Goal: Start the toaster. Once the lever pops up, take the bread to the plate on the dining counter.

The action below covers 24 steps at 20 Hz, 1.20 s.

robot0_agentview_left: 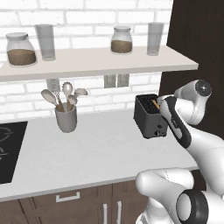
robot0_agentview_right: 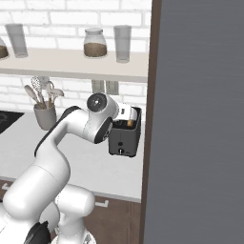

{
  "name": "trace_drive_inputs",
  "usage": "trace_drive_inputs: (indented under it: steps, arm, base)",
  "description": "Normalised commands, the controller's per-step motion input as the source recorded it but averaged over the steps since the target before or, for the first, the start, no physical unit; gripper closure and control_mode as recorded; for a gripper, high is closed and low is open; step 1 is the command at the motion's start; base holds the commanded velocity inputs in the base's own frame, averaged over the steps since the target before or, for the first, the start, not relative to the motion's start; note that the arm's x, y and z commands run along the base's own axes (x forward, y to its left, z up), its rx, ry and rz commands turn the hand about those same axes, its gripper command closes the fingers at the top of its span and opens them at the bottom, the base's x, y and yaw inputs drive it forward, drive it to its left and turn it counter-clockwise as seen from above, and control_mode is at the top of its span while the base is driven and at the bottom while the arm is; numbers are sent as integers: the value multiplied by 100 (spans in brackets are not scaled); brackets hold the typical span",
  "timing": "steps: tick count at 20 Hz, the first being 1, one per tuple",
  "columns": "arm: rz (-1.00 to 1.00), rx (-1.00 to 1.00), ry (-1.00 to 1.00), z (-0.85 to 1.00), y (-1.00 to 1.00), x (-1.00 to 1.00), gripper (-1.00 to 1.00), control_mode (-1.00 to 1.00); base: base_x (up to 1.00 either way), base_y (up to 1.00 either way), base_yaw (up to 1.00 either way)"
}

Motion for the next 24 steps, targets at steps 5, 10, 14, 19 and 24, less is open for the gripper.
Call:
trace_drive_inputs:
  steps: [5,10,14,19,24]
  arm:
    - [0,0,0,0,0,0,-100,-100]
    - [0,0,0,0,0,0,-100,-100]
    - [0,0,0,0,0,0,-100,-100]
    - [0,0,0,0,0,0,-100,-100]
    - [0,0,0,0,0,0,-100,-100]
  base:
    - [0,0,0]
    - [0,0,0]
    - [0,0,0]
    - [0,0,0]
    - [0,0,0]
